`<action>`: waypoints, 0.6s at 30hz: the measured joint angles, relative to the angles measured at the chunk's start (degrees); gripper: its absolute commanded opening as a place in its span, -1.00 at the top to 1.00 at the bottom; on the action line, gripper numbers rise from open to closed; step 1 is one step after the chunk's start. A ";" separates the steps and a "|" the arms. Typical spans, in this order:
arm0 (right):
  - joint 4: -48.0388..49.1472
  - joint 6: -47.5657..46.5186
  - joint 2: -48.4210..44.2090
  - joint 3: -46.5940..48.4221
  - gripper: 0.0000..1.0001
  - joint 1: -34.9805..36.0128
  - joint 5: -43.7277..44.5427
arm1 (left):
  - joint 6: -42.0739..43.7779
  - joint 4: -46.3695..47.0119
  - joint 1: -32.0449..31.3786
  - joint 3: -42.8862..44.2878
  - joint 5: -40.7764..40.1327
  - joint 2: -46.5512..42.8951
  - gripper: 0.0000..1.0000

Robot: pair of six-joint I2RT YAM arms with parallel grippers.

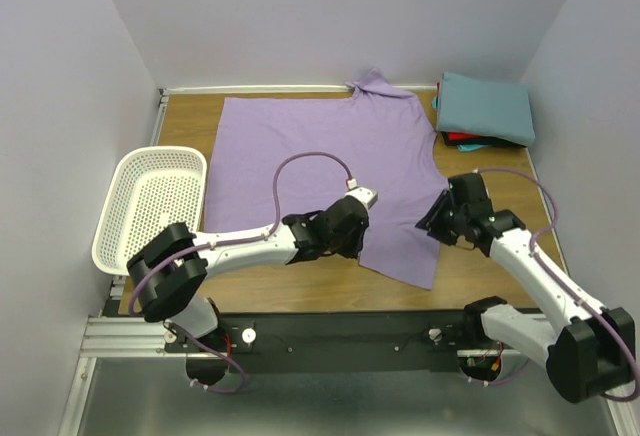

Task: Fold and stack the t-shirts
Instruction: Flatten the tshirt out

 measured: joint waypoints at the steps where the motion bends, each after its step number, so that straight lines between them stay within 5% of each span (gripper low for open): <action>1: 0.33 -0.37 1.20 1.92 0.05 0.00 0.28 | -0.04 0.00 0.59 0.00 -0.07 -0.63 0.49; 6: 5.62 -2.36 12.07 10.56 0.07 0.00 3.04 | -0.50 0.07 6.88 0.00 -0.70 -2.05 0.49; 12: 11.21 -3.63 24.37 14.88 0.09 0.00 6.03 | -2.73 1.77 23.10 -3.26 -0.24 -5.05 0.49; 18: 15.47 -3.91 28.98 14.64 0.10 -0.02 9.86 | -6.19 4.31 33.90 -9.94 -1.16 -7.96 0.48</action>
